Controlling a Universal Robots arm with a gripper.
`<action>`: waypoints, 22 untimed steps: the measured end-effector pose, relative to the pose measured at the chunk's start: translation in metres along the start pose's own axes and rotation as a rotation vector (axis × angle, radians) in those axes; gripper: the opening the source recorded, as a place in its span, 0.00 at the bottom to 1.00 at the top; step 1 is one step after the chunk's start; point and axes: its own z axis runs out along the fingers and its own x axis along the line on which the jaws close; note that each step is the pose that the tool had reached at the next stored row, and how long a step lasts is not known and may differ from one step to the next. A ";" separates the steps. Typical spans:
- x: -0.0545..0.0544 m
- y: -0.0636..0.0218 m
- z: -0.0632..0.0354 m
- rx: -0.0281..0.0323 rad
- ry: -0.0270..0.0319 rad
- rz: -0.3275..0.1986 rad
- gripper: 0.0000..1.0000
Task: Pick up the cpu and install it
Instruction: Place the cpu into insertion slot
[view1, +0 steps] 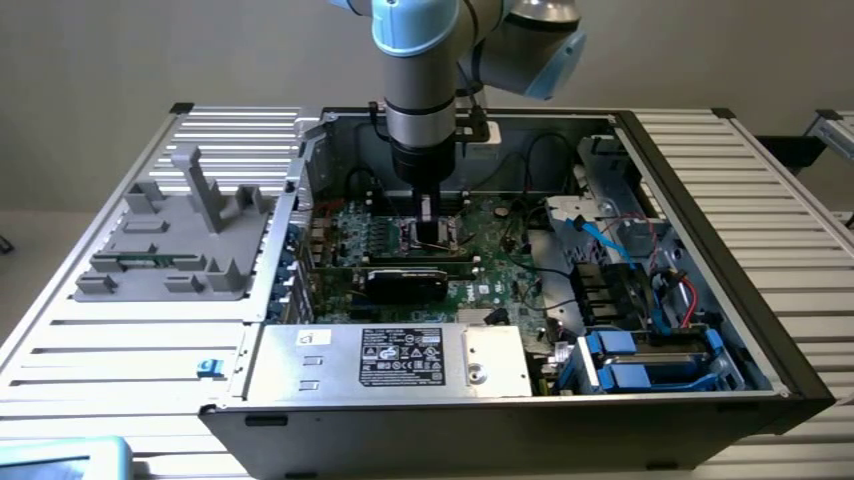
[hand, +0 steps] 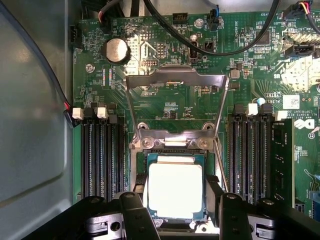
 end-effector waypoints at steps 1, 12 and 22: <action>0.000 0.0000 0.0000 0.0001 0.0002 -0.002 0.54; 0.000 -0.0001 0.0017 0.0004 0.0005 -0.006 0.54; 0.000 -0.0002 0.0024 0.0004 0.0005 -0.006 0.54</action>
